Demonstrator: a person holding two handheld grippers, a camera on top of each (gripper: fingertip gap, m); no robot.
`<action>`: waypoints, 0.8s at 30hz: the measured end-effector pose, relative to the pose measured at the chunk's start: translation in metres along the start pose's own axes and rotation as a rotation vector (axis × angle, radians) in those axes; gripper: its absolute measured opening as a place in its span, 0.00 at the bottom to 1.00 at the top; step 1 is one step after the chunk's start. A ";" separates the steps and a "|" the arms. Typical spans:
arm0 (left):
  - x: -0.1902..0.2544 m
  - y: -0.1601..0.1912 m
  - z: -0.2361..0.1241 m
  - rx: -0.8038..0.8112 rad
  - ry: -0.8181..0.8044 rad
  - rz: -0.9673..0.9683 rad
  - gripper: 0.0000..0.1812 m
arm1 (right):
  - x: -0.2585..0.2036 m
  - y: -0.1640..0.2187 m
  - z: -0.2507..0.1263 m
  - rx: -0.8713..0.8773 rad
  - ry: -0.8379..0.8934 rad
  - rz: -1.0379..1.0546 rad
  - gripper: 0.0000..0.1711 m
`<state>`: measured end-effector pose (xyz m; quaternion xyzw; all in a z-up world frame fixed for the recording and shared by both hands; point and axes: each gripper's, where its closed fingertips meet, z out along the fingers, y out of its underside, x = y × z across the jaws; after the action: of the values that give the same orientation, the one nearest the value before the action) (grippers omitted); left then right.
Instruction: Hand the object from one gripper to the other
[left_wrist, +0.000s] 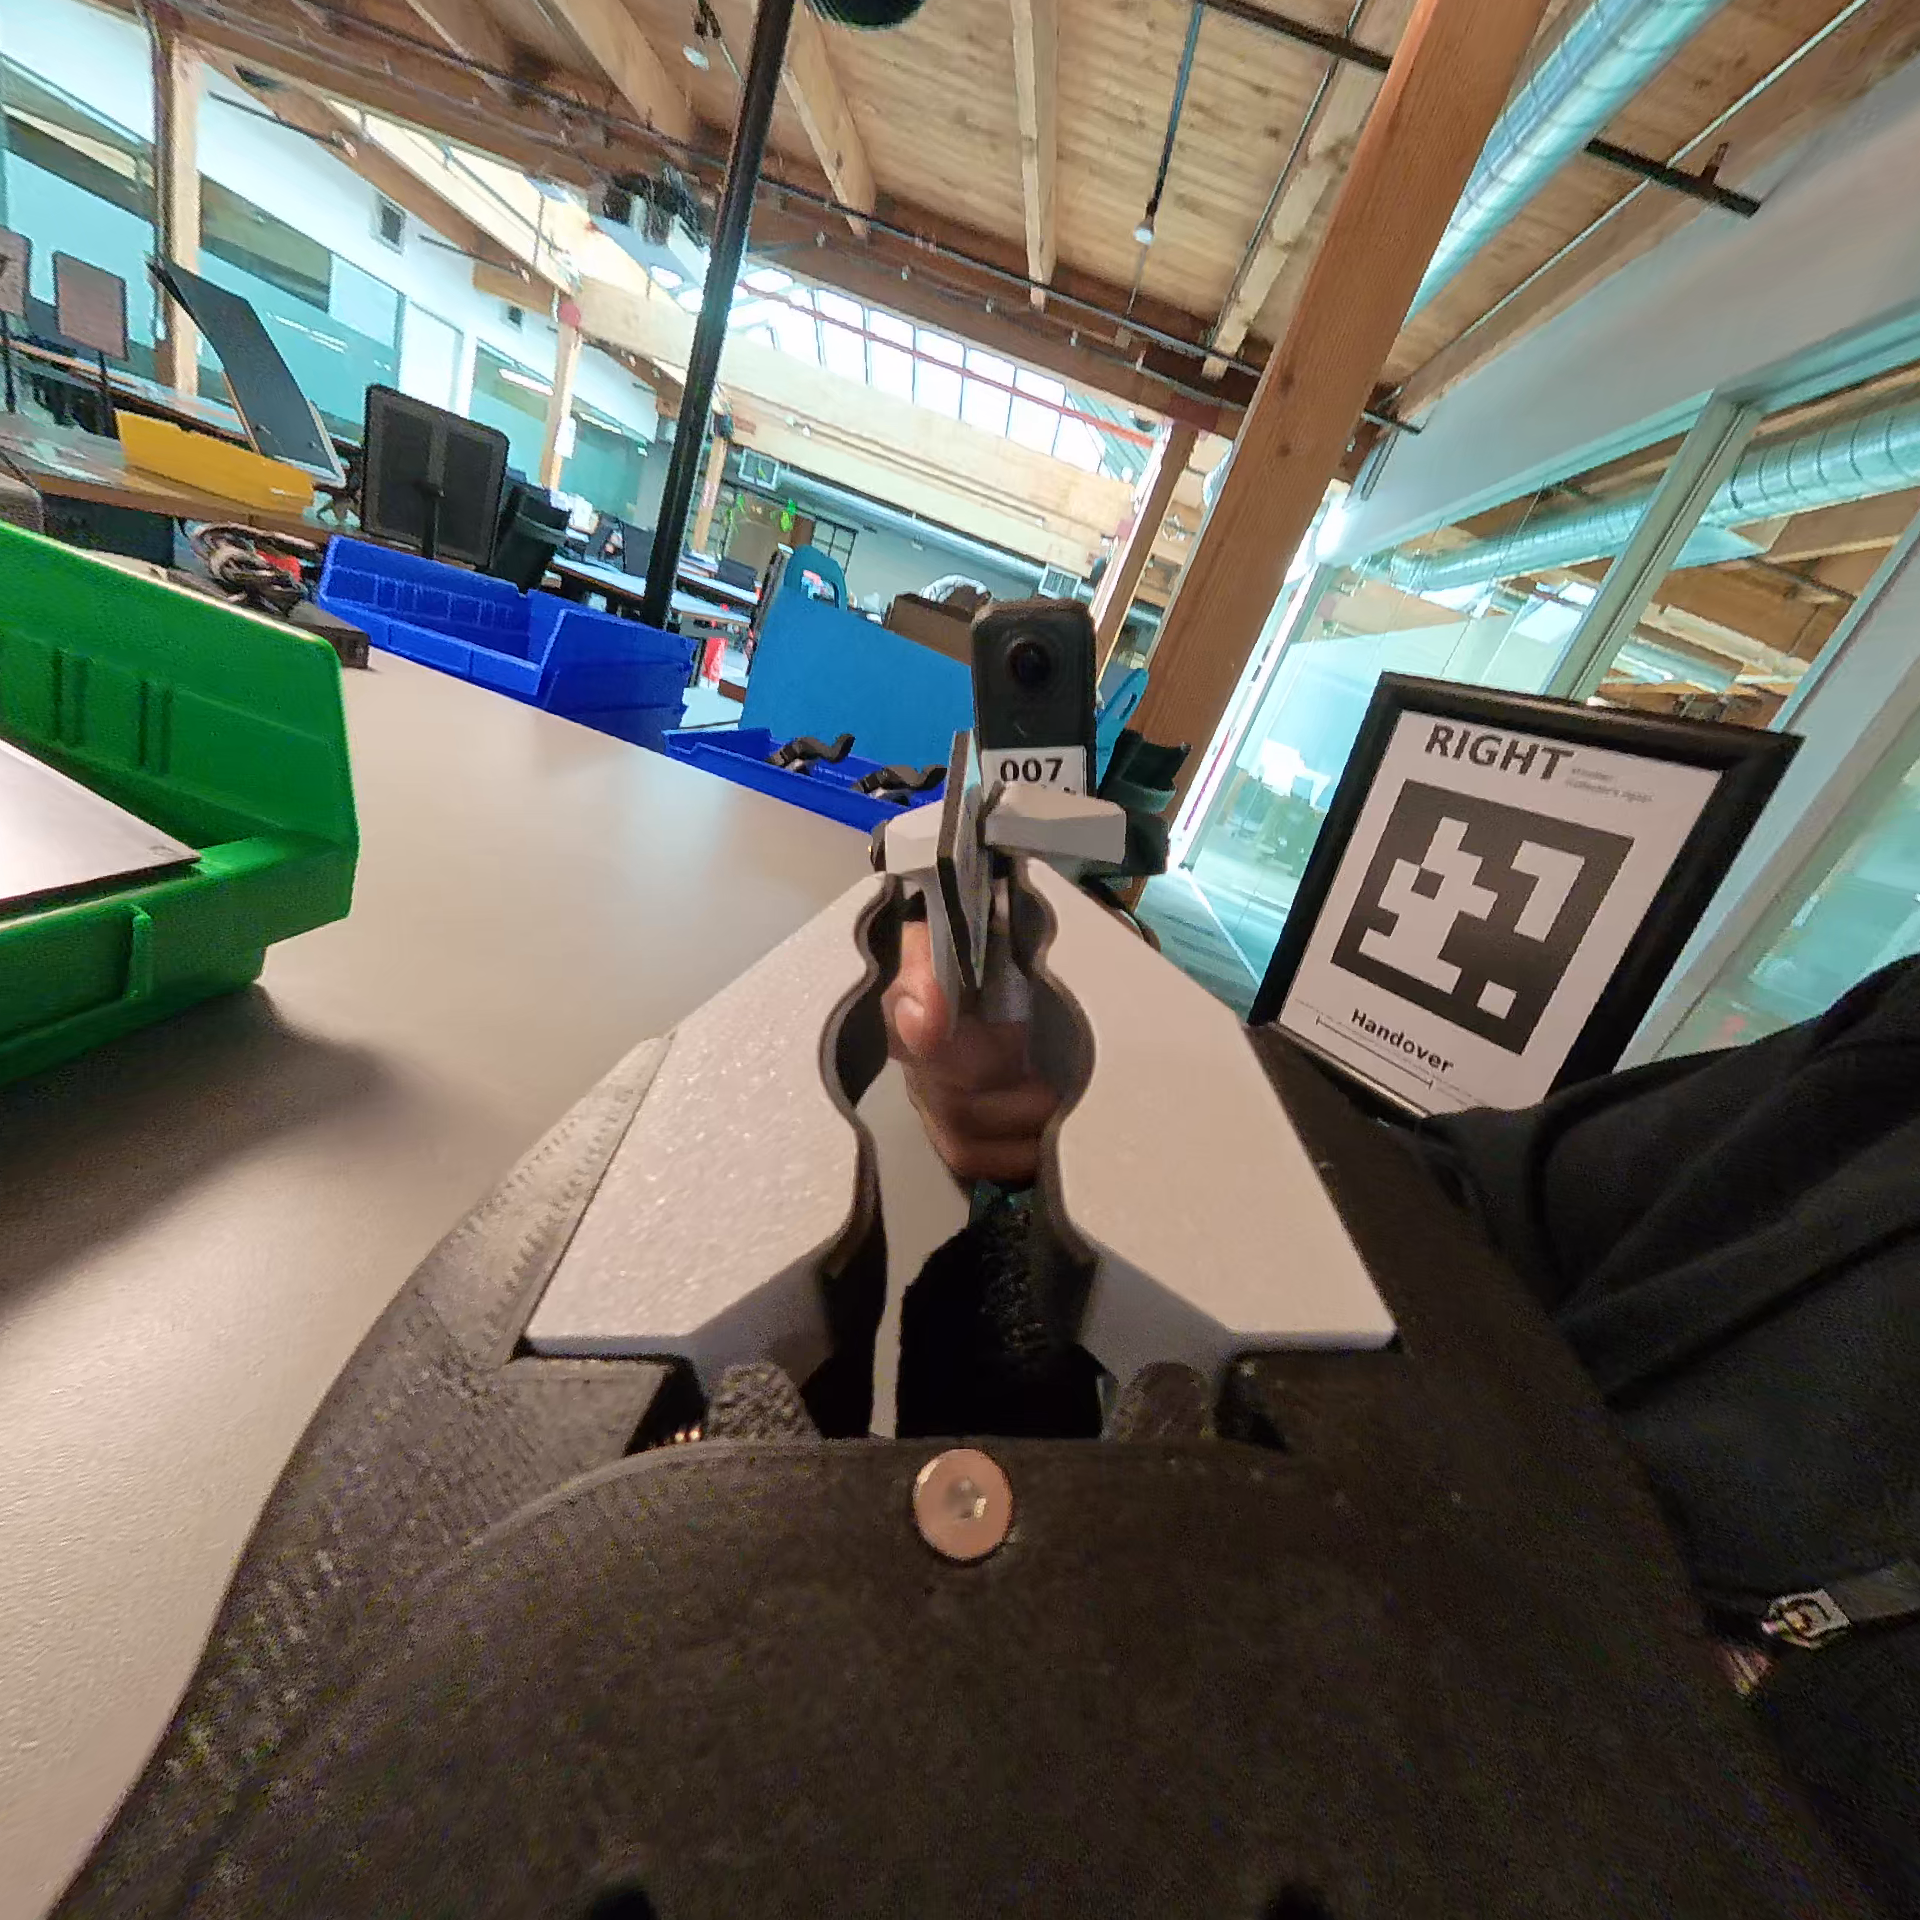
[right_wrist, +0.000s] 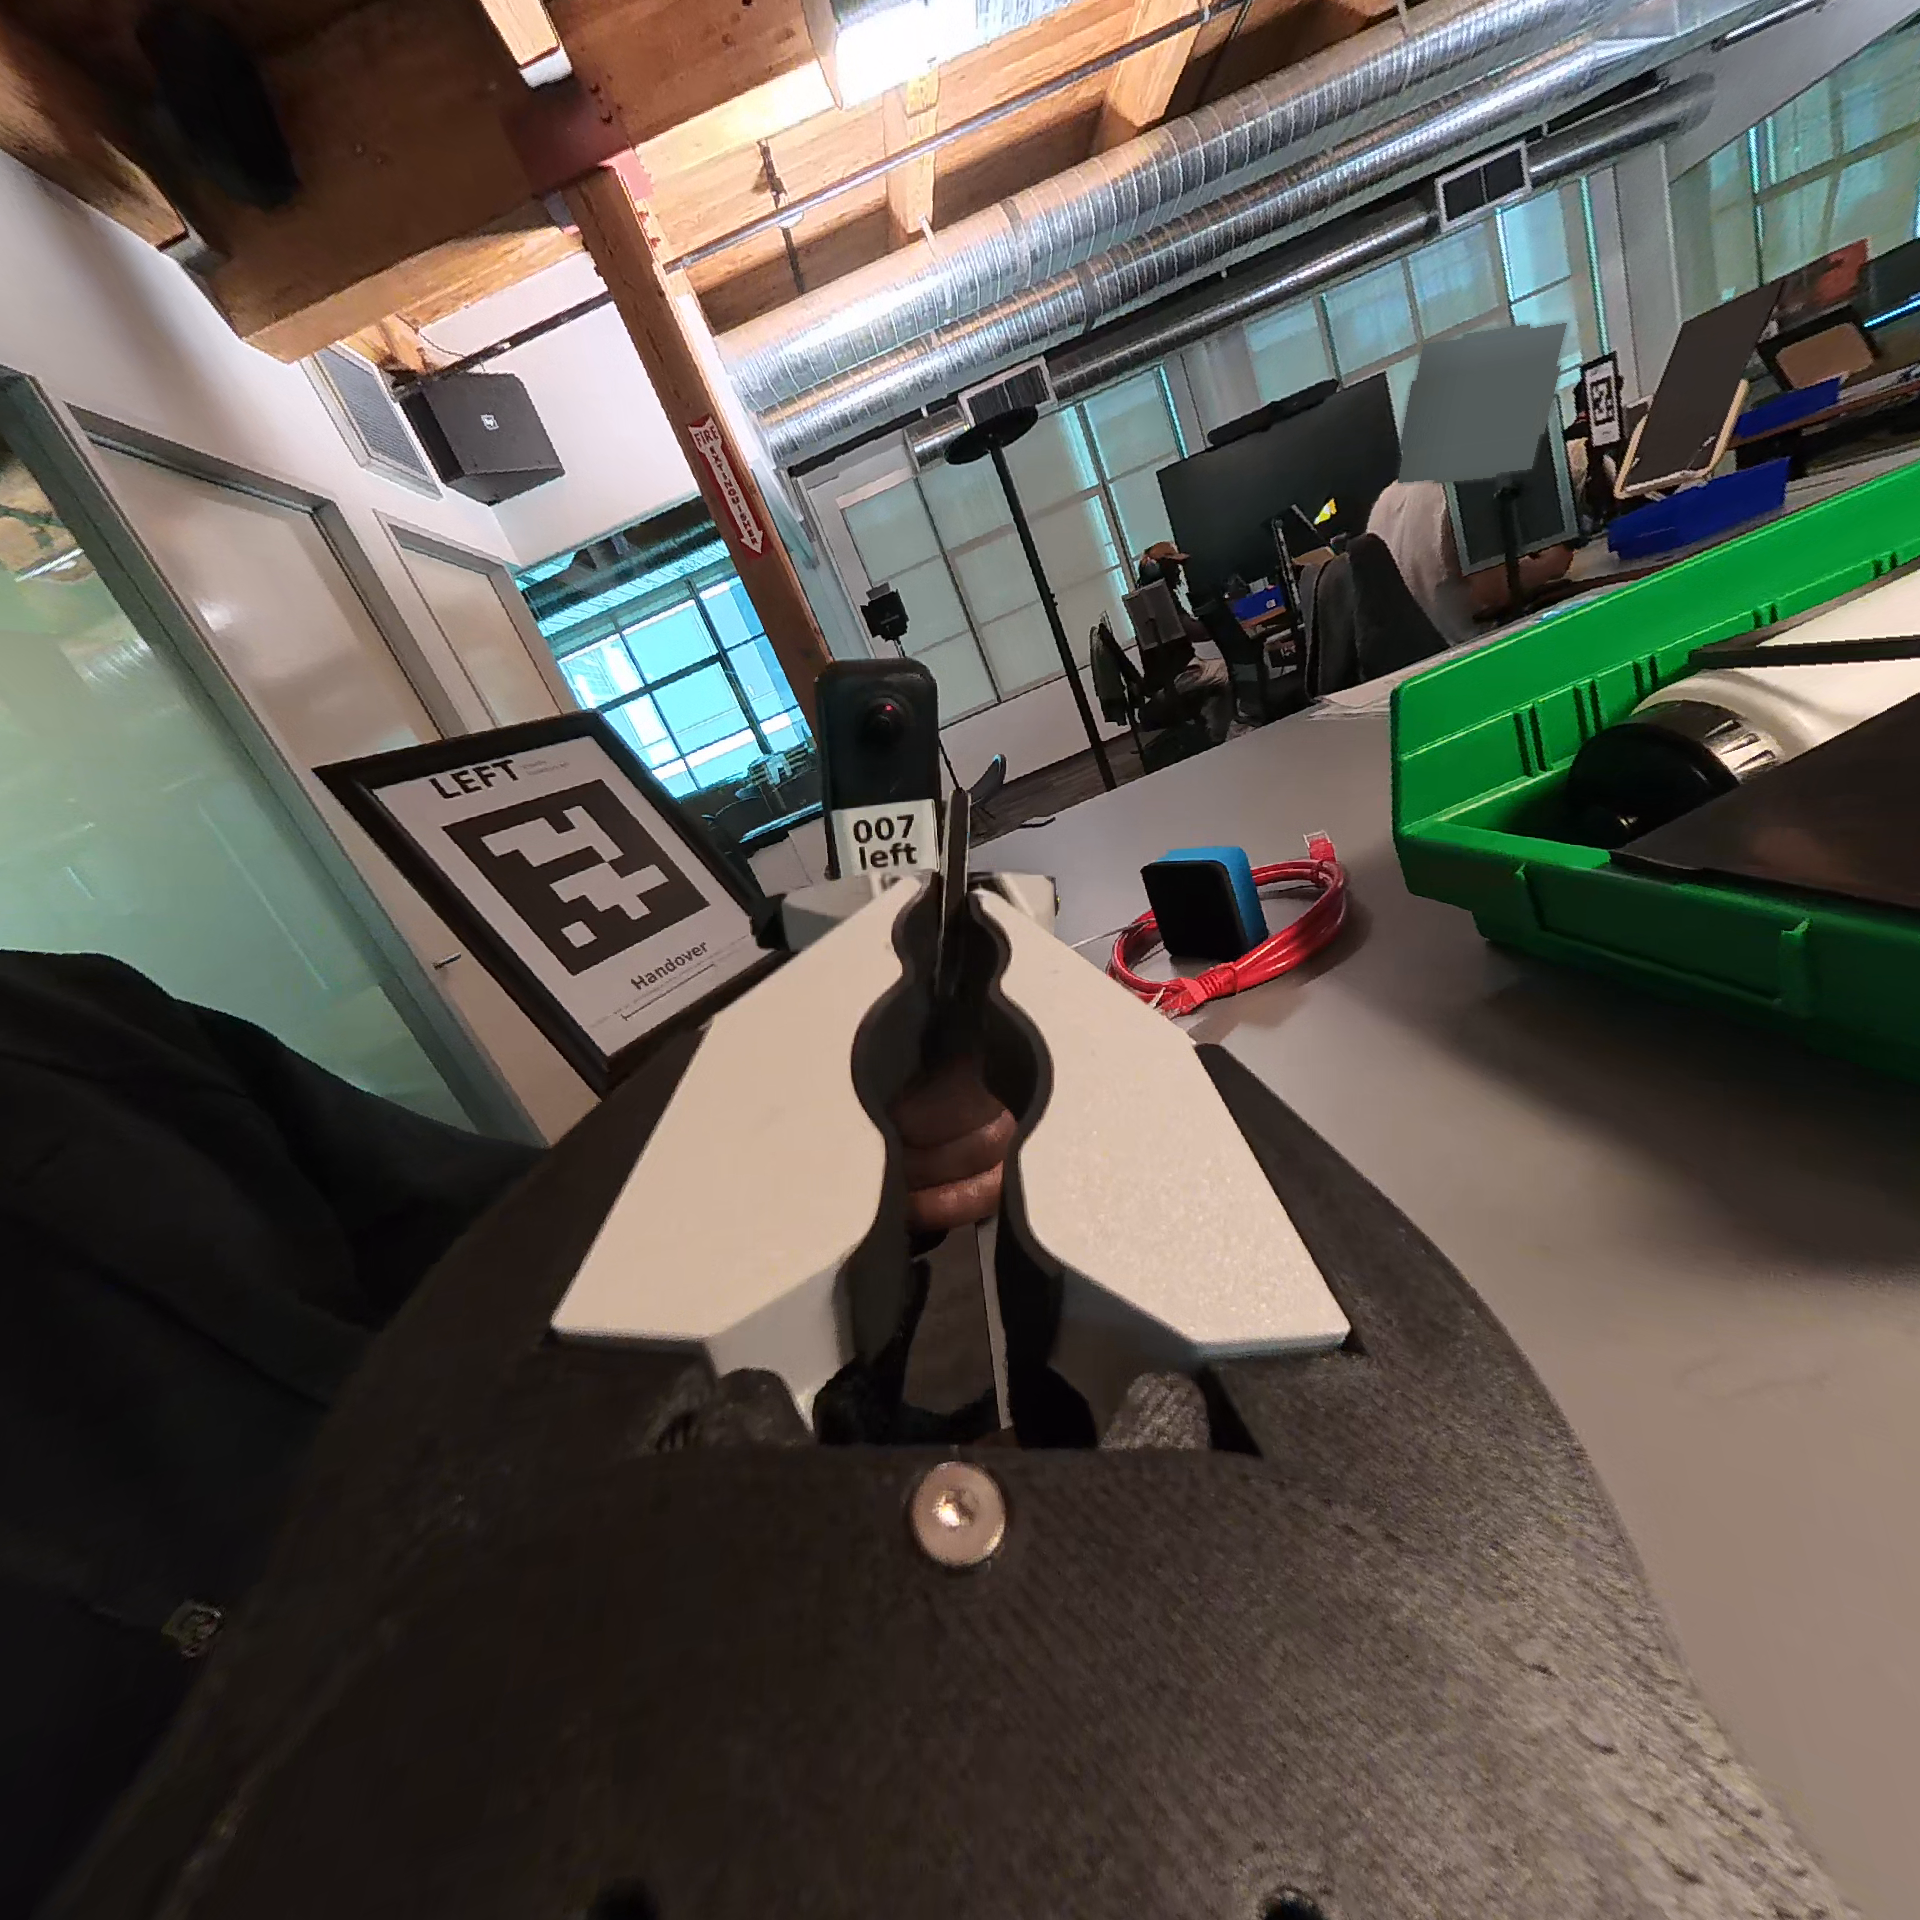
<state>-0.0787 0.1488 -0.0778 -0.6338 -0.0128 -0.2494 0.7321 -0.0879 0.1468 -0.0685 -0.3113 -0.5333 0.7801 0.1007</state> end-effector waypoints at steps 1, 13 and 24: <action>0.001 0.003 0.002 -0.018 0.002 0.005 0.13 | 0.000 -0.001 -0.001 0.006 -0.002 0.003 0.02; 0.008 0.016 0.007 -0.097 0.022 0.055 0.02 | 0.000 -0.005 -0.003 0.032 -0.006 0.006 0.04; 0.002 0.004 0.002 -0.020 -0.004 0.023 0.03 | 0.000 -0.002 -0.001 0.011 -0.012 0.015 0.03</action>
<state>-0.0751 0.1500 -0.0802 -0.6416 -0.0043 -0.2397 0.7286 -0.0875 0.1479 -0.0671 -0.3099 -0.5274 0.7855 0.0935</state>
